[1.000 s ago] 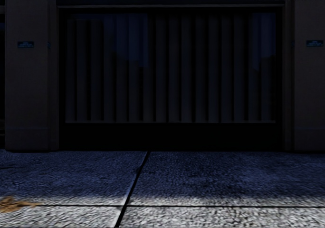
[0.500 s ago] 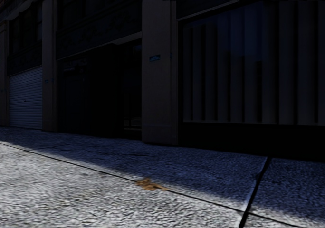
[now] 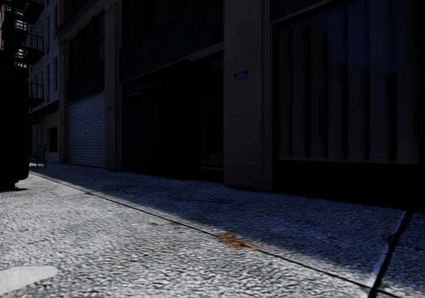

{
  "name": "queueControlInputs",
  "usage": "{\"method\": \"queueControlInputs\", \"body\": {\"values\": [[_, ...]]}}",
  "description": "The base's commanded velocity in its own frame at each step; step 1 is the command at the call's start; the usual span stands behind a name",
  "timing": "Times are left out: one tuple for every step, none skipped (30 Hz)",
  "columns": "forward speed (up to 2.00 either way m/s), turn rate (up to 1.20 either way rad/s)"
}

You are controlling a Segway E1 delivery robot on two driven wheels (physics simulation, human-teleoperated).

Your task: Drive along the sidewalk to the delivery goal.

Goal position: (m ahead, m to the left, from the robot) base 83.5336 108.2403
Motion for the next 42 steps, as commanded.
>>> {"method": "queueControlInputs", "body": {"values": [[0.0, 0.25], [0.0, 0.0], [0.0, 0.0], [0.0, 0.0], [0.0, 0.0], [0.01, 0.0], [0.13, 0.0], [0.25, 0.0], [0.25, 0.0], [0.3, 0.0], [0.31, 0.0], [0.31, 0.0], [0.31, 0.0], [0.31, 0.0], [0.32, 0.0], [0.32, 0.0], [0.32, 0.0], [0.32, 0.0], [0.32, 0.0], [0.32, 0.0], [0.32, 0.0], [0.32, 0.0], [0.32, 0.0], [0.32, 0.0], [0.32, 0.0], [0.32, 0.0], [0.32, 0.0], [0.32, 0.0], [0.32, 0.0], [0.32, 0.0], [0.32, 0.0], [0.32, 0.0], [0.32, 0.0], [0.32, 0.0], [0.32, 0.0], [0.32, 0.0], [0.32, 0.0], [0.32, 0.0], [0.32, 0.0], [0.32, 0.0], [0.32, 0.0], [0.32, 0.0]]}}
